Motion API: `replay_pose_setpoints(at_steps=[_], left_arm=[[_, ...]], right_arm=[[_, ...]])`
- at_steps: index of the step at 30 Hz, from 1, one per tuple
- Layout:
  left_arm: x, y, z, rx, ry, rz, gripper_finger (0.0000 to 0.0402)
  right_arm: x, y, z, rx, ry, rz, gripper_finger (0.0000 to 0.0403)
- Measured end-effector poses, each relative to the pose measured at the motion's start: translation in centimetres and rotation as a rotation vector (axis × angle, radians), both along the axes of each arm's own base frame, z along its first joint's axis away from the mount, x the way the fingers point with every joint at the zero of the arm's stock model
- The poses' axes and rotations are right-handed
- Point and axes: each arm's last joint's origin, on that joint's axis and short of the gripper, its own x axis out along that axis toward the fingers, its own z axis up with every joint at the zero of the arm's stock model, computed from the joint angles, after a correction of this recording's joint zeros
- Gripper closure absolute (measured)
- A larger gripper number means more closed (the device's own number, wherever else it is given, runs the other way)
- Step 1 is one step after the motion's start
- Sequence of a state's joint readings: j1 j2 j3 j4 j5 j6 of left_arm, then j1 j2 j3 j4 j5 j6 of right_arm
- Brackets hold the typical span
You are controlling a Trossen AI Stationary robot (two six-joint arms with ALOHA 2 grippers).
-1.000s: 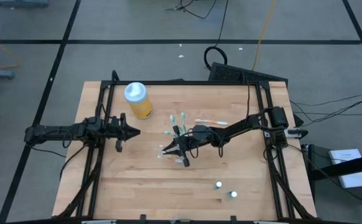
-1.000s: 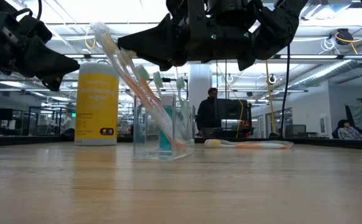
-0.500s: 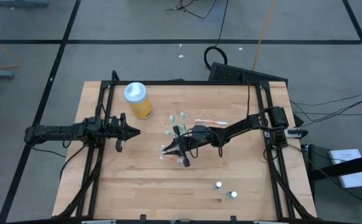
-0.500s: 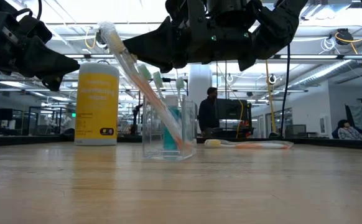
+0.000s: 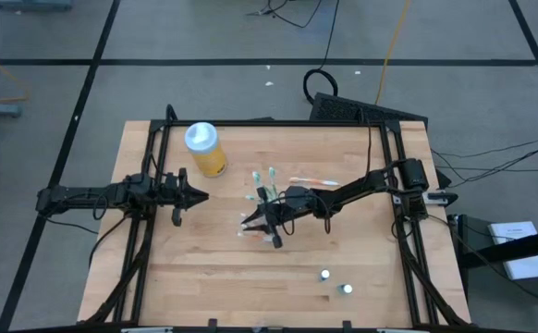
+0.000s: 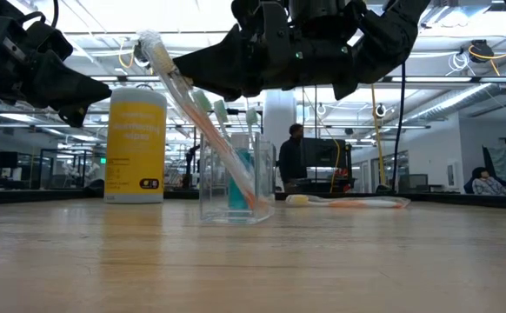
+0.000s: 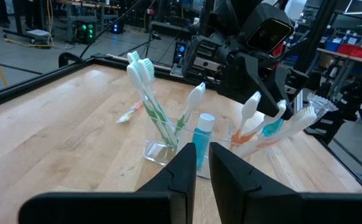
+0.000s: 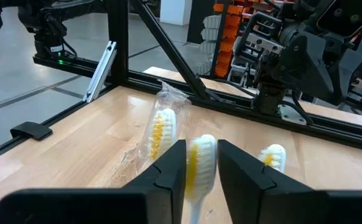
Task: Pick & Place toothbrushing station
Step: Put the orange toothbrush into the transparent organizer
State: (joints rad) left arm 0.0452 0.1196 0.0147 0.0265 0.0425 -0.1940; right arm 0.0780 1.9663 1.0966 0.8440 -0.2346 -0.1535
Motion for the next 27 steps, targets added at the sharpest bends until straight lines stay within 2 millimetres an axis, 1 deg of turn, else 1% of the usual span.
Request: replay_pose_setpoints(at_steps=[6, 10, 14, 17, 19, 23, 27], left_arm=[[0.0, 0.0, 0.0, 0.000, 0.000, 0.000, 0.0353], [0.0, 0.0, 0.0, 0.000, 0.000, 0.000, 0.0353], [0.0, 0.0, 0.0, 0.000, 0.001, 0.000, 0.0353], [0.0, 0.0, 0.0, 0.000, 0.000, 0.000, 0.0353], [0.0, 0.0, 0.0, 0.000, 0.000, 0.000, 0.0353], [0.0, 0.0, 0.0, 0.000, 0.000, 0.000, 0.0353], [0.0, 0.0, 0.0, 0.000, 0.000, 0.000, 0.0353]], right_arm=[[0.0, 0.0, 0.0, -0.018, -0.008, 0.004, 0.0285], [-0.1, 0.0, 0.5, -0.015, -0.022, 0.003, 0.0259], [-0.3, 0.0, 1.0, -0.007, -0.023, 0.004, 0.0241], [-0.3, 0.0, 1.3, -0.004, -0.038, 0.003, 0.0235], [-0.4, 0.0, 1.4, 0.003, -0.015, 0.003, 0.0234], [-0.7, 0.0, 2.7, 0.009, -0.031, 0.003, 0.0237], [-1.5, -0.1, 4.1, 0.001, 0.009, 0.002, 0.0238]])
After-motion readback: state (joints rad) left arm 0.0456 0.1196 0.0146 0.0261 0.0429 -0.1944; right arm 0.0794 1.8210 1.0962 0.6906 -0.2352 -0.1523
